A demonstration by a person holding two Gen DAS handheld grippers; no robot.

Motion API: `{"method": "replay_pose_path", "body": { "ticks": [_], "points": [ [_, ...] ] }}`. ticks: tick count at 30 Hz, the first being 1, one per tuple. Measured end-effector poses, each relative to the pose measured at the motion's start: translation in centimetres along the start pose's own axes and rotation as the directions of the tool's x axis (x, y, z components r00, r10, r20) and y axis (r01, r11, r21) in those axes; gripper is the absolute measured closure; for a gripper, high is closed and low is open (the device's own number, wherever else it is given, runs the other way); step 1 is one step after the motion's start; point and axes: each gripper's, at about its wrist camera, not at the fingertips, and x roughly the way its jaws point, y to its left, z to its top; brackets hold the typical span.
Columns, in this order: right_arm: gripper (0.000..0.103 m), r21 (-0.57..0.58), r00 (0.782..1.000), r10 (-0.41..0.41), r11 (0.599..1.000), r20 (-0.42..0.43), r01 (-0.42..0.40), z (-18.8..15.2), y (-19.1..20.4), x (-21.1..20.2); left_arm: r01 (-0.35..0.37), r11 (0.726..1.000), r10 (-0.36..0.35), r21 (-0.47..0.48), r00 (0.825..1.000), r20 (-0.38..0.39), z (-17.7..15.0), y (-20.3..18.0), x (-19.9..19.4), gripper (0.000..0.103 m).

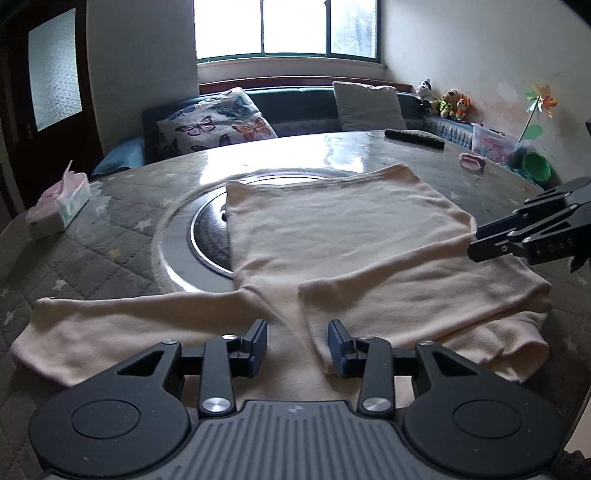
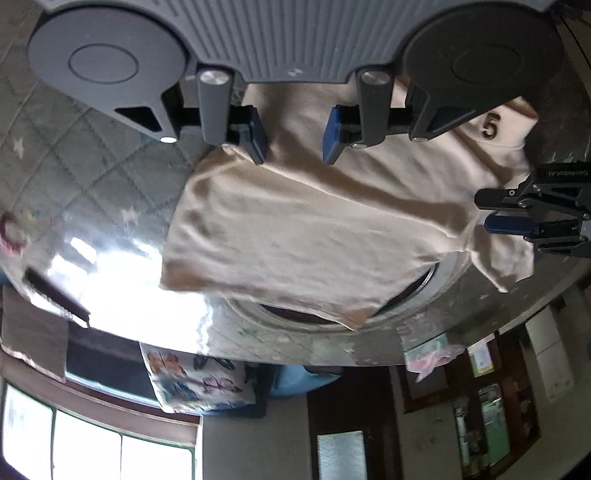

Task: Fold clothes

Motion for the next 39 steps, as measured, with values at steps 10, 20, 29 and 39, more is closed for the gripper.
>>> {"method": "replay_pose_path", "body": {
  "ticks": [10,20,29,39],
  "points": [
    [0.069,-0.121,0.995,0.099,0.987,-0.031,-0.102,1.2,5.0,2.0,-0.053,0.998,0.053,-0.032,0.999,0.012,-0.7,1.6,-1.8,0.059],
    [0.084,-0.128,0.987,0.156,0.979,-0.031,-0.159,3.6,8.4,5.4,-0.206,0.966,0.208,-0.154,0.978,-0.005,-1.5,7.2,-2.6,0.058],
    [0.08,-0.199,0.984,0.175,0.964,-0.031,-0.178,3.8,10.8,5.5,-0.321,0.907,0.323,-0.274,0.946,-0.039,-1.6,12.3,-2.7,0.056],
    [0.078,-0.289,0.976,0.21,0.933,-0.049,-0.215,2.4,13.0,4.0,-0.397,0.8,0.392,-0.45,0.913,-0.109,-2.1,16.9,-2.0,0.056]
  ]
}}
